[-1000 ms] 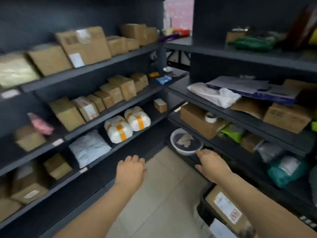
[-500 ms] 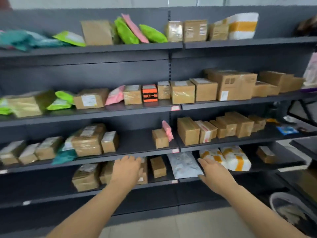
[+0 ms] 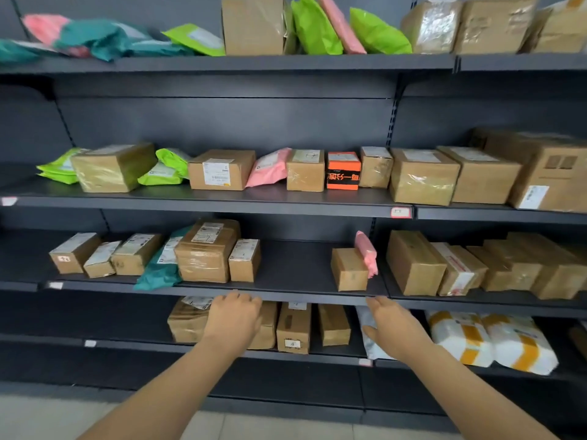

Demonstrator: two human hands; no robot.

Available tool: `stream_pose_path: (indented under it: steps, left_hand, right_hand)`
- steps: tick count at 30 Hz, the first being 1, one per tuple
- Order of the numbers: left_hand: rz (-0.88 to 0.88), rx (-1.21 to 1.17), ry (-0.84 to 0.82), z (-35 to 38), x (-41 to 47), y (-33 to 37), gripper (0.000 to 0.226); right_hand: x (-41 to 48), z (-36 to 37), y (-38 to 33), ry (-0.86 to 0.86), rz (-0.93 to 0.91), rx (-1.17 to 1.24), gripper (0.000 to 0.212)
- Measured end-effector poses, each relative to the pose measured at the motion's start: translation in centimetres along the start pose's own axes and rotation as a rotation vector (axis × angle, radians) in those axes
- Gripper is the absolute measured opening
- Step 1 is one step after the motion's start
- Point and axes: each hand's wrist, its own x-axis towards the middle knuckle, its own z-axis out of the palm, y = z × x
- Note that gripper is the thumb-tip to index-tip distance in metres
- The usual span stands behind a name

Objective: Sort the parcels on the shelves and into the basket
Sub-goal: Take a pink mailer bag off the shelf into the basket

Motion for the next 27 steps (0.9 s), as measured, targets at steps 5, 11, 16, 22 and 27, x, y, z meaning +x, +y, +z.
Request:
stream_pose_path:
  steps: [5,11,16,22,27]
  left_hand:
    - [0.016,-0.039,-0.018,3.3,7.5,1.3,0.037]
    - [0.023,-0.048,-0.125,7.4,14.4,3.1,0.038]
    - [0.008,-0.101,-0.16,11.3,17.7,1.7,0.04]
    - [0.029,-0.072,-0.006,16.1,21.7,-1.8,0.055]
    - [-0.025,-0.06,-0.076,19.0,24.3,-5.1,0.069]
  right_hand:
    - [8.2,1.6,3.6,0.063,0.032,0.112,0.056]
    - [15.9,5.0,6.2,0.017,0.178,0.066,0.071]
    - [20.9,7.2,5.8,0.059,0.348,0.181,0.091]
    - [25.9,10.4,5.0,0.056,0.415,0.07,0.073]
    - [27.7,13.0,3.0,0.054,0.475,0.131,0.064]
